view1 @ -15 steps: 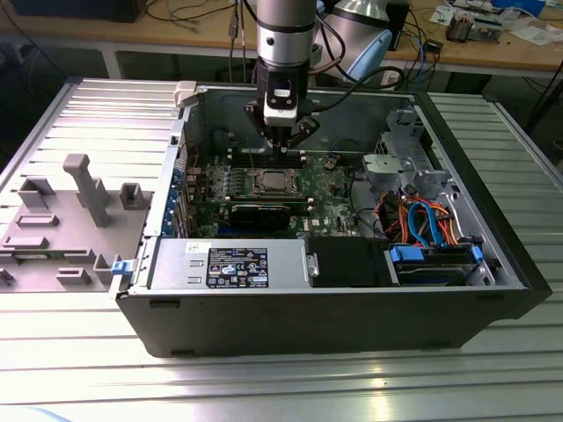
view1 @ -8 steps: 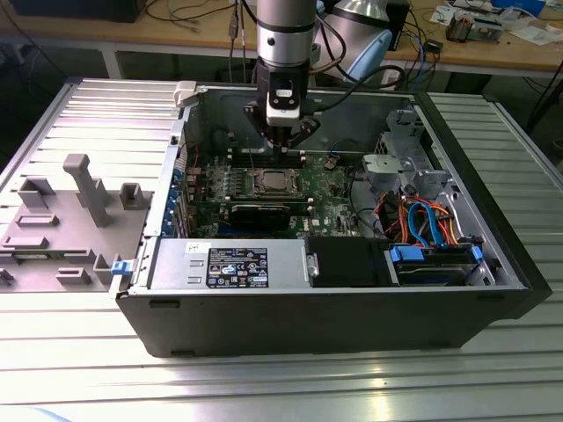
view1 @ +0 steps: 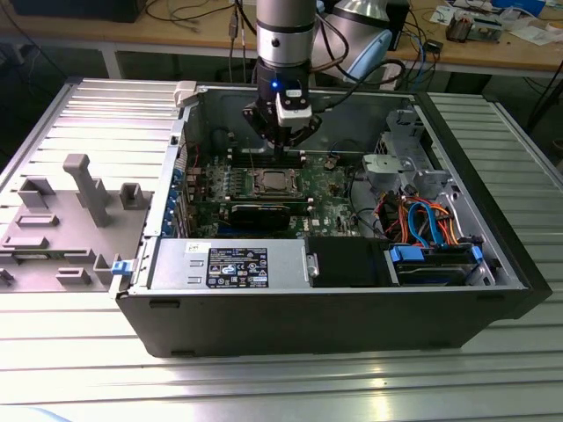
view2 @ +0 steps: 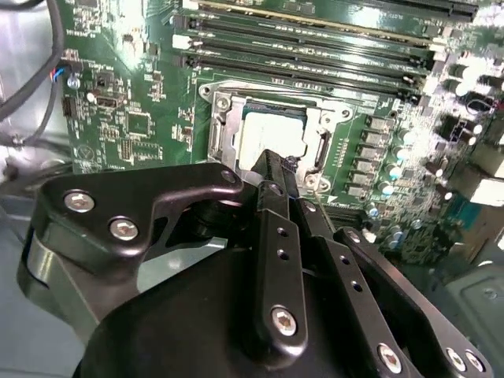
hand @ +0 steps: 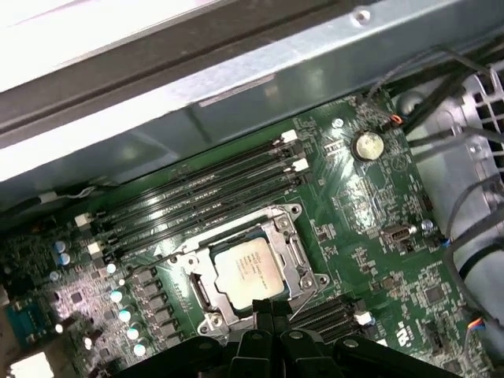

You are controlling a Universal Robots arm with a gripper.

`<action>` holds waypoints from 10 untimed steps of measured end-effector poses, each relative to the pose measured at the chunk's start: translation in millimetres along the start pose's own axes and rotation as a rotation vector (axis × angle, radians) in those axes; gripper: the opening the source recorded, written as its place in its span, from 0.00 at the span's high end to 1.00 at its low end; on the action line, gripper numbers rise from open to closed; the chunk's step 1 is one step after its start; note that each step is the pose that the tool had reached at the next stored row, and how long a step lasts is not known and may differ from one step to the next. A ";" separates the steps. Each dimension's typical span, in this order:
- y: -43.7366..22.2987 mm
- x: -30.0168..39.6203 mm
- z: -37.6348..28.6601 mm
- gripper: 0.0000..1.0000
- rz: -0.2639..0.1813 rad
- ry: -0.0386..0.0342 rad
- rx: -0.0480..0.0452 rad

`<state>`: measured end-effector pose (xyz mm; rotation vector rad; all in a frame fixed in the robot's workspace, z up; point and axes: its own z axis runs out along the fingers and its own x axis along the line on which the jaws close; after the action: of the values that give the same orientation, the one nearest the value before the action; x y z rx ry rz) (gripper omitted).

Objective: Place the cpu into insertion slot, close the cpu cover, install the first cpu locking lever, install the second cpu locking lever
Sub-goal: 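Install the first cpu locking lever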

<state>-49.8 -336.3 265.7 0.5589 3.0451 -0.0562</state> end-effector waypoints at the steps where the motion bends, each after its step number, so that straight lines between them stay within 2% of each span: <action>1: -0.1 0.1 0.0 0.89 -0.002 -0.0001 -0.0001; 5: -0.1 0.1 0.0 0.89 -0.007 -0.0002 -0.0004; 6: -0.2 0.1 -0.1 0.89 -0.022 -0.0006 -0.0011; 10: -0.2 0.1 0.0 0.89 -0.126 -0.0035 -0.0064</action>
<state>-49.9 -336.4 265.7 0.3654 3.0721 -0.0517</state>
